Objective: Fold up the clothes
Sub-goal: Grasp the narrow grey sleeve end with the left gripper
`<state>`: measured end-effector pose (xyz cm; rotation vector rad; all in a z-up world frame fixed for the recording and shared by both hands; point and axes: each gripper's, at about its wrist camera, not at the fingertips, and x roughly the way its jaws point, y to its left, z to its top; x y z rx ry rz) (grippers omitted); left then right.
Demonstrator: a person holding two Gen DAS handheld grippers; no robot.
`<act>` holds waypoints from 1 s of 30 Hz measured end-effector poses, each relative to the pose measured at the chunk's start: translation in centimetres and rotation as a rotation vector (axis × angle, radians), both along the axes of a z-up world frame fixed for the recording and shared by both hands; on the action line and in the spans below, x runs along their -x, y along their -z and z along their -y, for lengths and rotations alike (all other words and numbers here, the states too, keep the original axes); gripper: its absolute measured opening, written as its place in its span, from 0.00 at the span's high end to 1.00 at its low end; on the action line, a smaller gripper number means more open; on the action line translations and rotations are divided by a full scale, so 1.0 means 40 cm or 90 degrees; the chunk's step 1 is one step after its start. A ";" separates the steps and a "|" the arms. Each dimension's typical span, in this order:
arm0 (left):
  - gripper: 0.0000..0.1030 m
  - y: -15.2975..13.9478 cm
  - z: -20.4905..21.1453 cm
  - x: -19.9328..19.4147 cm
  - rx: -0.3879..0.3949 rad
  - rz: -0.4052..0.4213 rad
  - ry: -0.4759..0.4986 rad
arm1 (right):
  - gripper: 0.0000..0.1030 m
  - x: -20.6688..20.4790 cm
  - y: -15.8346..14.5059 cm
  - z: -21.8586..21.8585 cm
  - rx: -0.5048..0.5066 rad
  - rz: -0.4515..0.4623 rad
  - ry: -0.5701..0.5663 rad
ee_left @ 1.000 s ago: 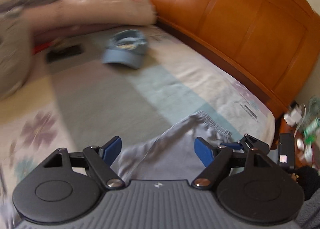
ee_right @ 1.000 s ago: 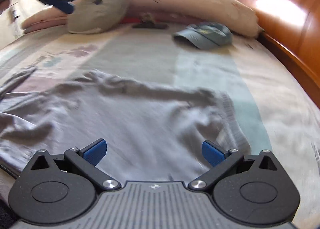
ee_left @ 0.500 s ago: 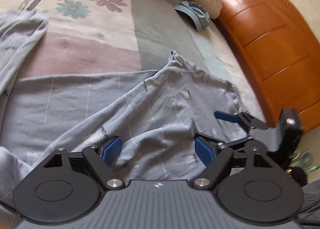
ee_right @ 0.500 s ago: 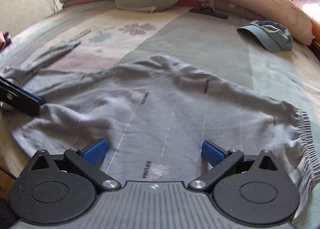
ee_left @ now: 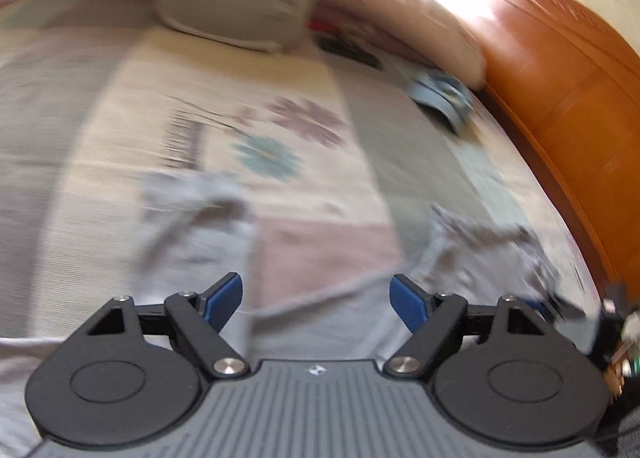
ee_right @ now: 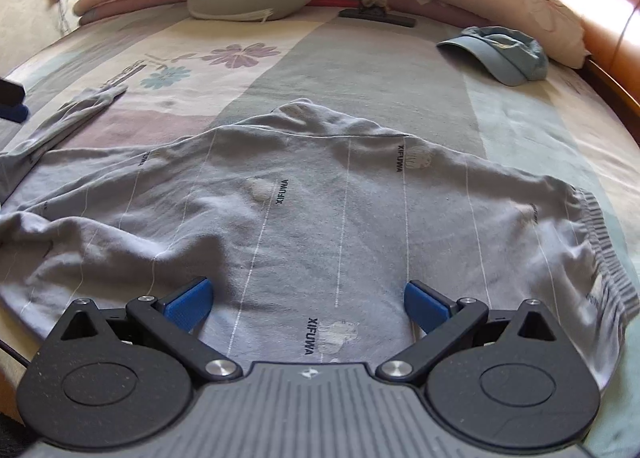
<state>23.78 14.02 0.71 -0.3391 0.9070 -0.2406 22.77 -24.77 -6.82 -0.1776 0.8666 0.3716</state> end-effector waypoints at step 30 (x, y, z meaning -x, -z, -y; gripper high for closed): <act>0.94 0.212 -0.219 -0.268 0.150 -0.058 -0.003 | 0.00 -0.024 -0.007 -0.041 0.016 -0.039 0.090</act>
